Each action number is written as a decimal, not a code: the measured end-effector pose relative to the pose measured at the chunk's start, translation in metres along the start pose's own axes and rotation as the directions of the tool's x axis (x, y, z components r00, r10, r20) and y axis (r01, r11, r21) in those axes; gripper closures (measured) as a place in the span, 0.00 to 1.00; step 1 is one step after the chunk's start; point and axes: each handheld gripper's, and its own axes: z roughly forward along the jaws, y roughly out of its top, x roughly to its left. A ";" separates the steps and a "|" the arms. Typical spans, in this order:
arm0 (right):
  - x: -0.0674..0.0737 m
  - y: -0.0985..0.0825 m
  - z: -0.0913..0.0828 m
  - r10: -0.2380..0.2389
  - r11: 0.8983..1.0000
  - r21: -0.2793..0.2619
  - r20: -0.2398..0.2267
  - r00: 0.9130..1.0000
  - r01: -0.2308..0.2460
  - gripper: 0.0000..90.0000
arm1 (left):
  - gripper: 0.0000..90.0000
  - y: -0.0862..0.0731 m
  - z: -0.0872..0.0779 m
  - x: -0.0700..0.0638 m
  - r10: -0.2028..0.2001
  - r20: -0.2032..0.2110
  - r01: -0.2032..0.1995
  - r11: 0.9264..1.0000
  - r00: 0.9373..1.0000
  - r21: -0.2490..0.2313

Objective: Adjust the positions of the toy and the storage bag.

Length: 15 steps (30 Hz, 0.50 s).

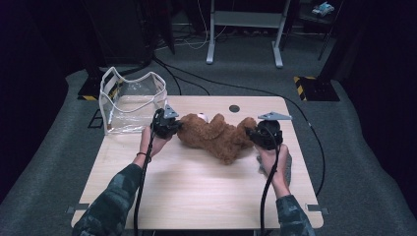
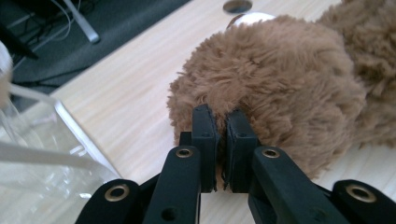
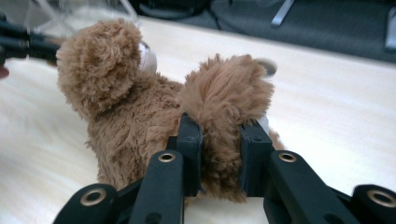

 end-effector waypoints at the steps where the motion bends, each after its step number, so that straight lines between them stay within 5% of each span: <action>1: -0.001 -0.005 0.005 -0.001 1.000 0.016 -0.006 1.000 0.001 0.82 | 0.93 -0.003 0.002 0.000 -0.004 0.004 0.004 1.000 1.000 0.012; 4: -0.004 -0.014 0.011 0.036 0.999 0.022 -0.028 0.999 -0.035 0.81 | 0.83 -0.009 0.002 0.002 -0.055 0.002 0.055 0.998 0.998 -0.010; 8: -0.005 -0.014 0.010 0.037 0.999 0.028 -0.035 0.999 -0.036 0.80 | 0.56 -0.008 -0.008 0.003 -0.111 0.015 0.112 0.994 0.994 -0.022; 15: -0.002 -0.017 0.009 0.042 0.999 0.036 -0.041 0.998 -0.041 0.79 | 0.32 0.005 -0.025 -0.024 -0.104 0.084 0.108 0.993 0.991 -0.048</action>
